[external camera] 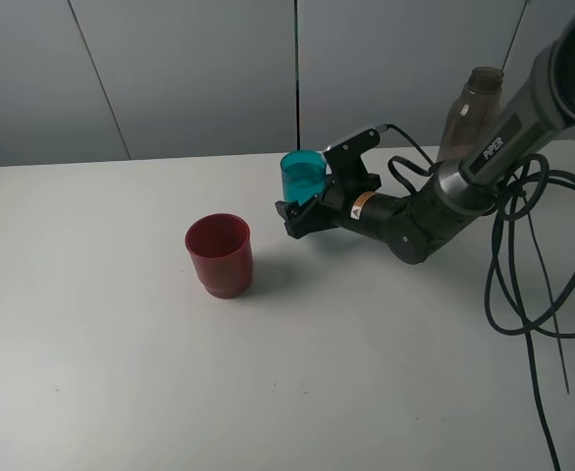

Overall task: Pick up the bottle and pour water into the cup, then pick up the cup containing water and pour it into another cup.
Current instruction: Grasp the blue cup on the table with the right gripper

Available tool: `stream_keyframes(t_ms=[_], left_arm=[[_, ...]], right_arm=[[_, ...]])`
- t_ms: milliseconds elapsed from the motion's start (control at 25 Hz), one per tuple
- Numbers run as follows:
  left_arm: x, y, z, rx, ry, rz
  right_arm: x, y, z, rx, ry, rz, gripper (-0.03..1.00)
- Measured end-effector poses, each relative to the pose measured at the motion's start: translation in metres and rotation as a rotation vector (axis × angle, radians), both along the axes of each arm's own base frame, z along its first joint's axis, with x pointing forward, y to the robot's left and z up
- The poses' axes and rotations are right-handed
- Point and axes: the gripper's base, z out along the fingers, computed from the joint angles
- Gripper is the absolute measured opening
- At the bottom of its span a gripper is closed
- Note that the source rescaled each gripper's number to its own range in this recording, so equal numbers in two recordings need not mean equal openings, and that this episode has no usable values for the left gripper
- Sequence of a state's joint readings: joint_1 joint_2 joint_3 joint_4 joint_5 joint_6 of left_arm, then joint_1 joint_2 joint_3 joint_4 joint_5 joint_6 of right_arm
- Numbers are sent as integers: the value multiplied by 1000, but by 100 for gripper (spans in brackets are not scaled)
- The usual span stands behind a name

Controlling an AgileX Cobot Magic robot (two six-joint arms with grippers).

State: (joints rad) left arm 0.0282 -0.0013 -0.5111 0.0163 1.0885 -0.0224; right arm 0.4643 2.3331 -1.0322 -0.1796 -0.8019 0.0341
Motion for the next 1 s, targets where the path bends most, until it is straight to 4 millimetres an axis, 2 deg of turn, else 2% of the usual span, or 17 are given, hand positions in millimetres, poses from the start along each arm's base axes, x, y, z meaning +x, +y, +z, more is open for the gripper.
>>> stream_keyframes(t_ms=[320,520,1000], left_arm=[[0,0,0,0,0,0],[0,0,0,0,0,0],[0,0,0,0,0,0]], right_arm=[[8,4,5,6,-34,-1,100],[10,5,-4,-1,-28,1,100],[12,6,-3,28,-61,-1,100]])
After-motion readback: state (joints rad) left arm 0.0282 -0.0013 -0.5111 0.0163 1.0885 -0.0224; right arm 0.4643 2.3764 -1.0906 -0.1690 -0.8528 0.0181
